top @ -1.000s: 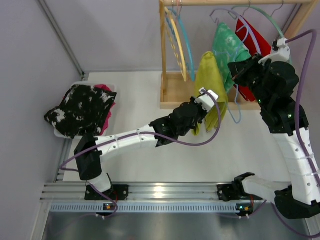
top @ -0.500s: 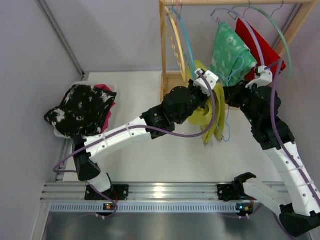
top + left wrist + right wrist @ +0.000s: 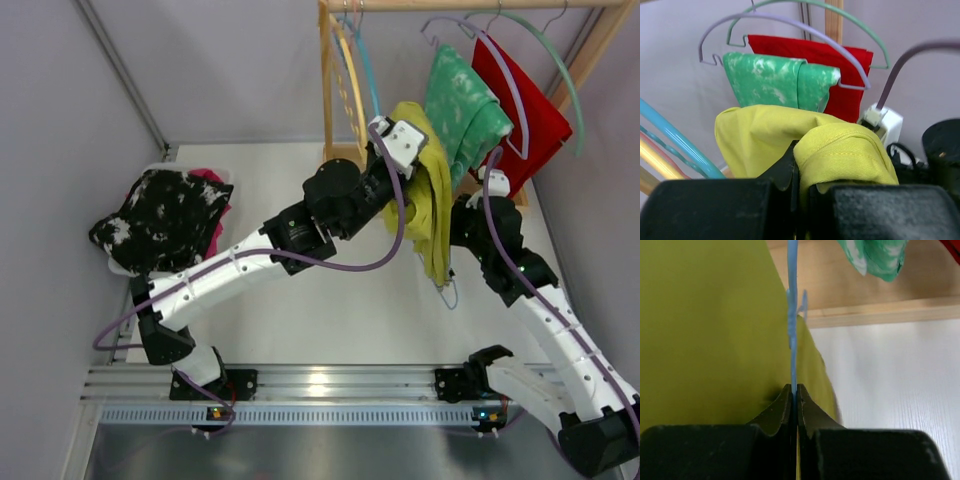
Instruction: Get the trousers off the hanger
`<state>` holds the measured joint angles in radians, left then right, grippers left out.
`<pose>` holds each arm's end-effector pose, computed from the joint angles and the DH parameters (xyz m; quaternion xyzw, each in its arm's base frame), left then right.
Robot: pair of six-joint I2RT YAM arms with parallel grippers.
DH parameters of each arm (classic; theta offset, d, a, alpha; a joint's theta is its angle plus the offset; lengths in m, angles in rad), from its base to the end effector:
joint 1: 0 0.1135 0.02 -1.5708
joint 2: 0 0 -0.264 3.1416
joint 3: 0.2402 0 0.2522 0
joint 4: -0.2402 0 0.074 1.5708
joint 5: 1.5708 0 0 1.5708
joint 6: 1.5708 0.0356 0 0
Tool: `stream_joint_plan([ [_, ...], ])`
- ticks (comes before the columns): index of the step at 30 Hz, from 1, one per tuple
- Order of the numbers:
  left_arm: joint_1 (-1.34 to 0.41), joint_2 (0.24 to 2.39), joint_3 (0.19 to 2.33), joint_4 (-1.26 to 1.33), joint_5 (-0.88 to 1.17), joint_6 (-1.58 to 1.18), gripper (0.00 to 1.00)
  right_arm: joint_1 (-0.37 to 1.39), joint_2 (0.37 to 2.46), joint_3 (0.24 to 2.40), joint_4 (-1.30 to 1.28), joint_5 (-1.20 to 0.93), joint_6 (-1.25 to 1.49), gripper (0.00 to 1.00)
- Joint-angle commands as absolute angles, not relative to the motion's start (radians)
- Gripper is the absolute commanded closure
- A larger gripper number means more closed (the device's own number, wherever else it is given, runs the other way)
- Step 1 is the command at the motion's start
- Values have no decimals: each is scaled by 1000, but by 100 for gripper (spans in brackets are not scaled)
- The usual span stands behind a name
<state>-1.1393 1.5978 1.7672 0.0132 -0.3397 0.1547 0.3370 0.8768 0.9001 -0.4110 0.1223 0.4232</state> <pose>0.1631 -0.3259 0.4974 0.2764 0.5814 -0.2628 0.7187 0.1863 0.0607 0.3408 0.0698 0.8263 0.1594 0.5357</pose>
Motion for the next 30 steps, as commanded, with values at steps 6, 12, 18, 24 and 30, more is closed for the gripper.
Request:
stream_joint_plan([
  [6, -1138, 1477, 1919, 196, -249, 88, 100, 328, 862, 822, -380, 135, 341, 100],
  [12, -1138, 1364, 1796, 121, -167, 17, 100, 319, 859, 827, -379, 140, 327, 100],
  [18, -1137, 1237, 1706, -18, -126, -18, 100, 319, 864, 860, -391, 153, 313, 100],
  [24, -1120, 1102, 1574, -115, -129, 35, 100, 319, 864, 874, -399, 166, 304, 100],
  [30, -1043, 1000, 1536, -195, -170, 86, 100, 318, 868, 897, -417, 179, 290, 100],
])
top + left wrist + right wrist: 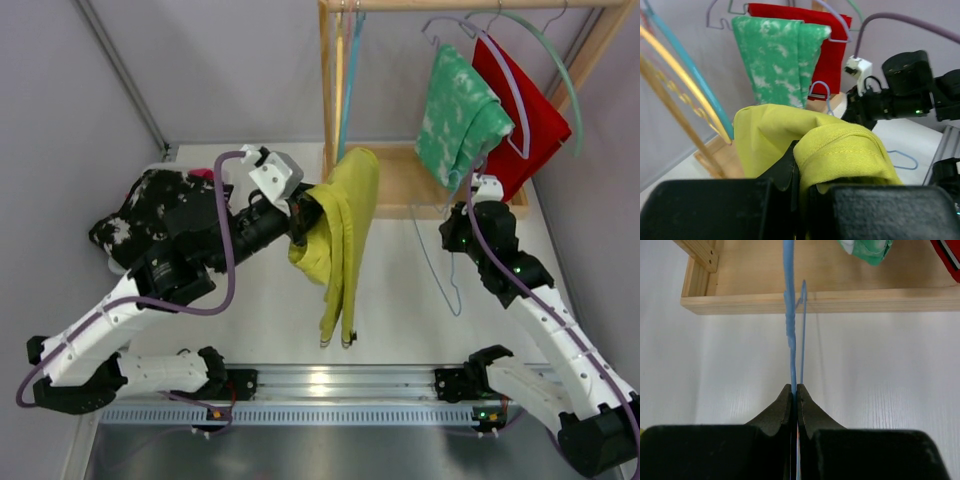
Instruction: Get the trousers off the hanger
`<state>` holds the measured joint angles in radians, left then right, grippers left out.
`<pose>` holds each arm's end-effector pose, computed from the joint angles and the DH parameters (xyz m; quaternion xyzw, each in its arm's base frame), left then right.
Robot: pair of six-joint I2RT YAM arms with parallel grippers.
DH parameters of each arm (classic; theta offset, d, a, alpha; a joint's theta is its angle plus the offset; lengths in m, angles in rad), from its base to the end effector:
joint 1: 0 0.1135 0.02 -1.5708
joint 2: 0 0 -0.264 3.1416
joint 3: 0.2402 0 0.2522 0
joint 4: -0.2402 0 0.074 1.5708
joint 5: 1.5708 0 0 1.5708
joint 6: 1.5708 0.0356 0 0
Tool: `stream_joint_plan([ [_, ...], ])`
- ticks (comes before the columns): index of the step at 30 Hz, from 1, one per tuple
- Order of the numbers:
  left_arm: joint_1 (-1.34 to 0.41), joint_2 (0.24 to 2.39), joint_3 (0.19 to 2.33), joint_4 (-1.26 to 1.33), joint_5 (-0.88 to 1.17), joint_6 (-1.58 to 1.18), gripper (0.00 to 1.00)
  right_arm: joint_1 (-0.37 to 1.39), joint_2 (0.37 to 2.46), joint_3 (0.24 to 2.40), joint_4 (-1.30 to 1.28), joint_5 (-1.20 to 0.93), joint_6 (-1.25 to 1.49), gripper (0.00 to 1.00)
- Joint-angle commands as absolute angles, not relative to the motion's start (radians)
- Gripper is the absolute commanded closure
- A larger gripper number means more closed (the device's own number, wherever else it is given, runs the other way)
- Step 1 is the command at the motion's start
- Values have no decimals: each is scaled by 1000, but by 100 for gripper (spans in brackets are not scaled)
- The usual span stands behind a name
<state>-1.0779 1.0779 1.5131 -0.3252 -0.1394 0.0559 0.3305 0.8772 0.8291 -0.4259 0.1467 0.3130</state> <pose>0.0992 -0.1743 0.5157 0.3137 0.5893 -0.3229 0.6709 0.1870 0.0587 0.3148 0.0308 0.8514 0.1051 0.5130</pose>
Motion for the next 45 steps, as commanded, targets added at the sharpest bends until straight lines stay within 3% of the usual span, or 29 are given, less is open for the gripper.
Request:
stream_joint_plan([
  [1, -1026, 977, 1537, -207, -176, 83, 100, 318, 871, 900, -417, 181, 290, 100],
  [11, -718, 833, 1479, -284, -314, 3, 100, 316, 917, 994, -422, 138, 256, 100],
  [30, -178, 574, 1463, -416, -365, -177, 100, 318, 969, 1068, -420, 89, 233, 100],
  [38, 72, 552, 1448, -442, -606, -140, 100, 318, 1005, 1092, -417, 81, 236, 100],
  [45, 91, 670, 1563, -440, -828, 41, 100, 319, 1025, 1115, -420, 78, 236, 100],
])
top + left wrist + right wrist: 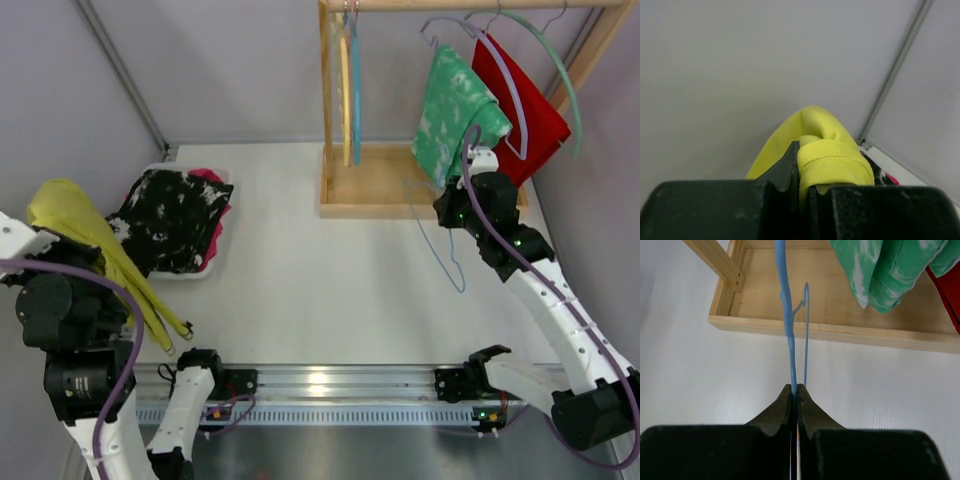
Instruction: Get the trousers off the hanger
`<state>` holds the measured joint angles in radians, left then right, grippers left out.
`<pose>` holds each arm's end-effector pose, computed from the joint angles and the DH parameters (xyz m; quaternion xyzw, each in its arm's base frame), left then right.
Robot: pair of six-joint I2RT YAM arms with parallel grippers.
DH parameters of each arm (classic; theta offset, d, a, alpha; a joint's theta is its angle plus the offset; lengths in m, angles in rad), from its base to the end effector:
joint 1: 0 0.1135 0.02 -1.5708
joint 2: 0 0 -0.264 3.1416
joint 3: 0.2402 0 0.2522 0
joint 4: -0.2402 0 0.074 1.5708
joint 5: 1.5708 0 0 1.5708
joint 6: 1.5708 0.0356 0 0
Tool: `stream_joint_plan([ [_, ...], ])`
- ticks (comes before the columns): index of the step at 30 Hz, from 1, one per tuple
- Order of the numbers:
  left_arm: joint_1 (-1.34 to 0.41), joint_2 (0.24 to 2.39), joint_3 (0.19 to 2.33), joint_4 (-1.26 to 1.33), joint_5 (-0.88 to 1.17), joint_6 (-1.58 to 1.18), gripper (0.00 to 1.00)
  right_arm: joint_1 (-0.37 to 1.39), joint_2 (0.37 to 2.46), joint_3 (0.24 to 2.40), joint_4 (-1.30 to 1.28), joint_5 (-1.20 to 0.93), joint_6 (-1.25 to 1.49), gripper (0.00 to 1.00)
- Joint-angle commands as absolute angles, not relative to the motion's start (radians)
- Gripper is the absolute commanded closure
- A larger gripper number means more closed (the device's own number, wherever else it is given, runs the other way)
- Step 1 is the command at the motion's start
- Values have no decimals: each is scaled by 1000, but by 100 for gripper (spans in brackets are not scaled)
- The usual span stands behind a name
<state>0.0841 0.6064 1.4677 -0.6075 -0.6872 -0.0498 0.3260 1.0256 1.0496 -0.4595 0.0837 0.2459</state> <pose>0.0134 0.0238 0.5144 -0.3044 0.5570 0.2189 0.7410 0.2149 0.0695 0.3589 -0.0112 0.8427 0.1177 0.5253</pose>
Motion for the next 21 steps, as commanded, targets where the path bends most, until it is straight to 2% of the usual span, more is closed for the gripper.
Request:
stream_joint_plan([
  [1, 91, 696, 1595, -440, -863, 61, 100, 319, 1026, 1117, -420, 78, 239, 100],
  [6, 89, 814, 1589, -436, -920, 126, 100, 321, 1038, 1130, -413, 78, 245, 100],
  [10, 91, 827, 1423, -236, -821, 169, 100, 321, 1051, 1172, -425, 81, 238, 100],
  [15, 91, 951, 1237, 75, -831, 247, 100, 319, 1048, 1203, -437, 83, 235, 100],
  [17, 90, 1004, 1220, 173, -819, 230, 100, 319, 1046, 1216, -443, 81, 233, 100],
  [21, 89, 1155, 1247, 195, -738, 150, 100, 319, 1045, 1241, -460, 78, 241, 100],
])
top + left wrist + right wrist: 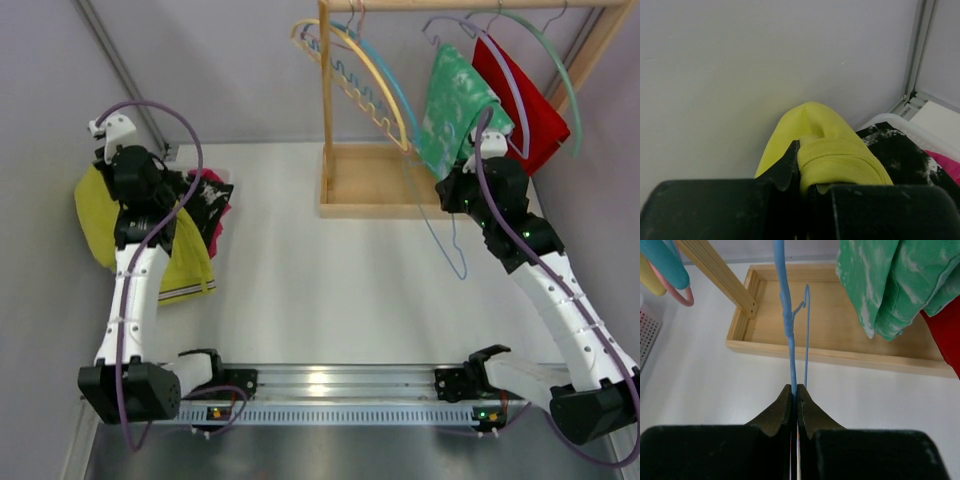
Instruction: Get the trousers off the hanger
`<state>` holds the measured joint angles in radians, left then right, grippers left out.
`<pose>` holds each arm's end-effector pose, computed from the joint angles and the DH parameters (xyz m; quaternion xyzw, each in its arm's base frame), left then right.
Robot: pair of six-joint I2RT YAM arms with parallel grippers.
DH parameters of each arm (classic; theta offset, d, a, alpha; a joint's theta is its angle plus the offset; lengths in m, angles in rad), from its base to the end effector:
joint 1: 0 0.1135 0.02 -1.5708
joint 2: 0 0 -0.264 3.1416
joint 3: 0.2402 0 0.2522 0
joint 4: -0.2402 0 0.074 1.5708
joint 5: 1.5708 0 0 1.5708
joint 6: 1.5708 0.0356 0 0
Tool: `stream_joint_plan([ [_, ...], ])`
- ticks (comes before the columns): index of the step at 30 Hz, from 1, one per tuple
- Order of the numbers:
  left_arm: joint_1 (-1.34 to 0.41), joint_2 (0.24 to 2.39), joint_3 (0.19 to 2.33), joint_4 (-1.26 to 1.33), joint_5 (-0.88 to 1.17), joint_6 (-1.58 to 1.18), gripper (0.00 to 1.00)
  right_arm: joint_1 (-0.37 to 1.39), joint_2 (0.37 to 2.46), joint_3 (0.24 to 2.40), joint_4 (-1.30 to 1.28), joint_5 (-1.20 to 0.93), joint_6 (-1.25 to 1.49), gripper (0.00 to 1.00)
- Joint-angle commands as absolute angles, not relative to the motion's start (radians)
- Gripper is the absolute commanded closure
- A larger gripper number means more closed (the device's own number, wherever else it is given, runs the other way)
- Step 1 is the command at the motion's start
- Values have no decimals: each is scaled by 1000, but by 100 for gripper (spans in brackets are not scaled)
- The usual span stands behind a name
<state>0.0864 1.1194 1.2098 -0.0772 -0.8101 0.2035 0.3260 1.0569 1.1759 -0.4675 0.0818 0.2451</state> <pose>0.2388 0.0466 0.4342 -0.2422 0.6609 0.3684 0.6073 0.2181 0.0707 0.3947 -0.0096 0.8186 0.1294 0.5595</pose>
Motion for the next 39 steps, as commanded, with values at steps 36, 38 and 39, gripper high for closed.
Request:
stream_joint_plan([
  [36, 75, 895, 1121, -275, -61, -40, 1, 325, 1244, 1716, -540, 38, 298, 100],
  [38, 75, 884, 1132, -284, -35, -44, 2, 337, 1290, 1773, -545, 64, 302, 100],
  [39, 75, 877, 1141, -287, -25, -43, 1, 342, 1337, 1829, -548, 81, 289, 100],
])
